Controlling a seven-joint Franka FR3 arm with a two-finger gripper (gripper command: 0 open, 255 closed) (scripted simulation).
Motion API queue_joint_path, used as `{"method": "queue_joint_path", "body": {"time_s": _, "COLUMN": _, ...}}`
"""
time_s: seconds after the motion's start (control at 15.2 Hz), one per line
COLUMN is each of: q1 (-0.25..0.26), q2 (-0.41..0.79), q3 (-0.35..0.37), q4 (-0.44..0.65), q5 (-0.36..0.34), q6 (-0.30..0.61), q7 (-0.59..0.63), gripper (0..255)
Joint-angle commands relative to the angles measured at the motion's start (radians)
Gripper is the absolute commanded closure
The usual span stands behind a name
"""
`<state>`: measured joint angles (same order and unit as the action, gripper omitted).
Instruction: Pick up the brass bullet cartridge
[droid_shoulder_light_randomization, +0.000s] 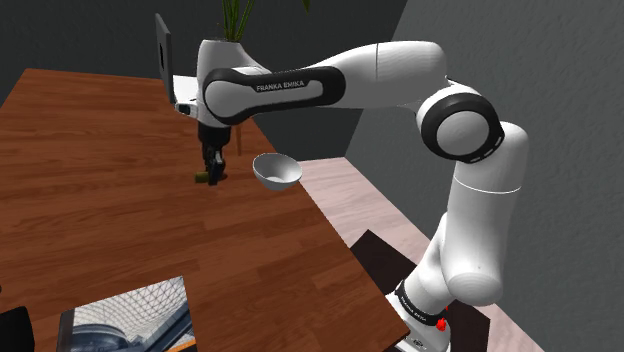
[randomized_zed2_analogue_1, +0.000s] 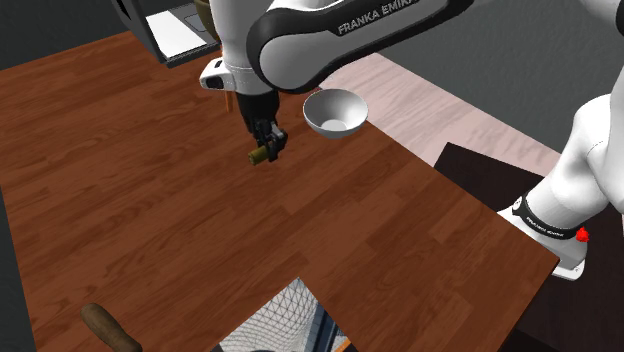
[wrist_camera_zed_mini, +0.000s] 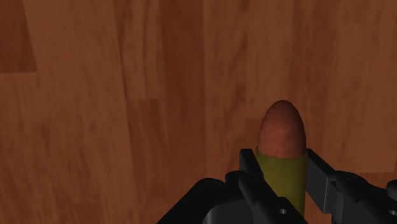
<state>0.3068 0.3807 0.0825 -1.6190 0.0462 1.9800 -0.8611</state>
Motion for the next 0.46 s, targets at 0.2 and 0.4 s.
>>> {"method": "queue_joint_path", "body": {"time_s": 0.2, "q1": 0.0, "q2": -0.019, "q3": 0.001, "q4": 0.042, "q5": 0.0, "q6": -0.061, "q7": 0.004, "gripper": 255}}
{"method": "queue_joint_path", "body": {"time_s": 0.4, "q1": 0.0, "q2": -0.022, "q3": 0.001, "q4": 0.053, "q5": 0.0, "q6": -0.075, "q7": 0.004, "gripper": 255}}
